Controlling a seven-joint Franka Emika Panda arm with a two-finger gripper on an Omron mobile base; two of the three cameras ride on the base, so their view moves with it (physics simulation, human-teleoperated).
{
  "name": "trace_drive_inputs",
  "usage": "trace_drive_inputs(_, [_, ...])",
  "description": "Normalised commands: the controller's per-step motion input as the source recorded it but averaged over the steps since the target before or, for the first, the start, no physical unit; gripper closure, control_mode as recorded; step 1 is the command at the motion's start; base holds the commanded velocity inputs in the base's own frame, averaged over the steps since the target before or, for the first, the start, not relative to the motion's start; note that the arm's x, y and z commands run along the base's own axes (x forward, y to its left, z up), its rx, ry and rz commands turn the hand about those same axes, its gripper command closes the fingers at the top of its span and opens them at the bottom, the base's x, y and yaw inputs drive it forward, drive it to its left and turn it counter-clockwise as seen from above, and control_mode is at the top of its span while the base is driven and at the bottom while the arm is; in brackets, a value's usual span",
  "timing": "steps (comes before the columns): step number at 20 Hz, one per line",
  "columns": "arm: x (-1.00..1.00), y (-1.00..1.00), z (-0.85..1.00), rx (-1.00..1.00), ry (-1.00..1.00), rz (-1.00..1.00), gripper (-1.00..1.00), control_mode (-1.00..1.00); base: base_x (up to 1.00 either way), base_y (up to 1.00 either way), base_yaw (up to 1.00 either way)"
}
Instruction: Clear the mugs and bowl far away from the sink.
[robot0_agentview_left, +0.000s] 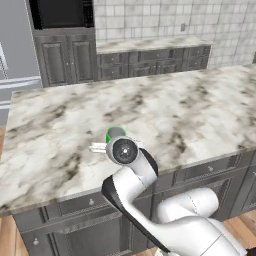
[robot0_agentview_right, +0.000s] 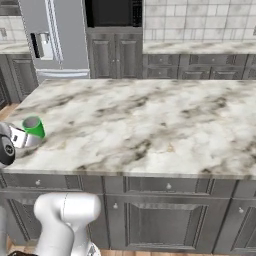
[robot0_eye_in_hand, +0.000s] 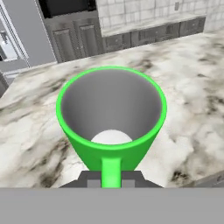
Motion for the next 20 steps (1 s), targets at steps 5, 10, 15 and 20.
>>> trace_drive_inputs(5, [0.73,0.00,-0.22,-0.02,0.22,0.00,1.00,-1.00,0.00,0.00,0.00])
trace_drive_inputs(10, [0.06,0.00,-0.34,-0.09,0.10,0.02,1.00,-1.00,0.00,0.00,0.00])
trace_drive_inputs(15, [0.18,0.00,-0.35,-0.10,0.03,0.00,1.00,-1.00,0.00,0.00,0.00])
trace_drive_inputs(20, [0.47,0.00,-0.18,-0.01,0.02,0.00,1.00,-1.00,0.00,0.00,0.00])
